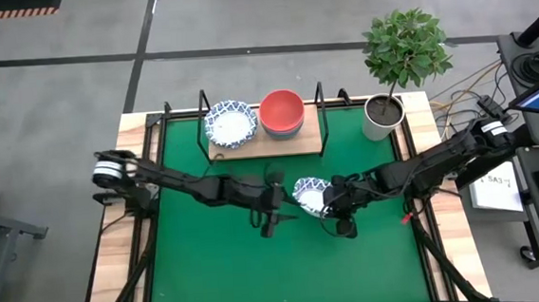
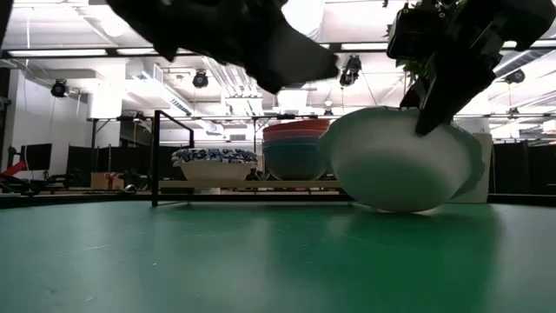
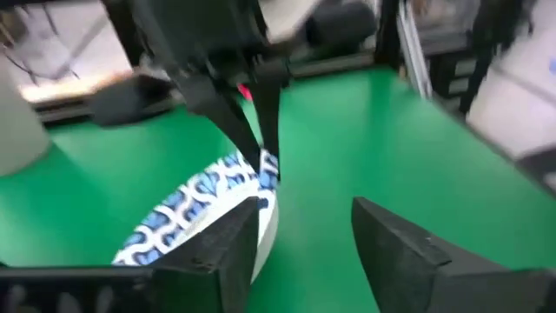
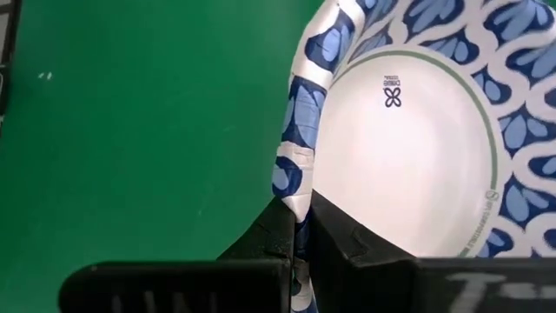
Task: Place and stack bowls onto a shelf
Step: Stack the white patterned bowl on top of the white patterned bowl on the shelf
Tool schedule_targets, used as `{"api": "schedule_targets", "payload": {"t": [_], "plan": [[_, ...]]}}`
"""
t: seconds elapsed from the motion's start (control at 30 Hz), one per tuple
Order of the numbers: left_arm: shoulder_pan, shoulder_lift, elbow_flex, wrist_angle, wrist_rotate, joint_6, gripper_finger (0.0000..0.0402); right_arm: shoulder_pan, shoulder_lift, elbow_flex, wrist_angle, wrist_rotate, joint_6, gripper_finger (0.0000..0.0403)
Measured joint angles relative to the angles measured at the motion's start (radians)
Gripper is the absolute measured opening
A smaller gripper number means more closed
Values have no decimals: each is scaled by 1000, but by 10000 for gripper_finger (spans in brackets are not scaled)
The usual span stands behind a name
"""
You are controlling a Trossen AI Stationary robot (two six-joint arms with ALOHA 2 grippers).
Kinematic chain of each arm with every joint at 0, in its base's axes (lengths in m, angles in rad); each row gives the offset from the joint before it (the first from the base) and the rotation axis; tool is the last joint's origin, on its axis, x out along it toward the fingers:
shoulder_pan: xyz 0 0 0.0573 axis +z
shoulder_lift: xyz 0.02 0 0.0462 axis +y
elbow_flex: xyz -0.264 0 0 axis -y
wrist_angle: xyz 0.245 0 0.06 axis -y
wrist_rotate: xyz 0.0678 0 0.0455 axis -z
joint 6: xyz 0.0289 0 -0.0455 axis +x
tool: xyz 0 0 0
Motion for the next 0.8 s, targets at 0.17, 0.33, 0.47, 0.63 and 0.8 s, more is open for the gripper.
{"api": "schedule_targets", "payload": {"t": [0.17, 0.33, 0.47, 0.63, 0.8], "plan": [[2, 112, 138, -178, 24, 47, 186, 0, 4, 0, 3, 2, 1, 9], [3, 175, 246, -311, 24, 56, 181, 2, 6, -2, 11, 0, 1, 9], [4, 191, 276, -343, 21, 73, 172, 5, 6, -2, 23, 2, 1, 9], [4, 191, 272, -347, -37, 79, 167, 13, 6, -2, 27, 5, 1, 9], [4, 191, 255, -351, -48, 76, 142, 15, 6, -2, 52, 6, 2, 9]]}}
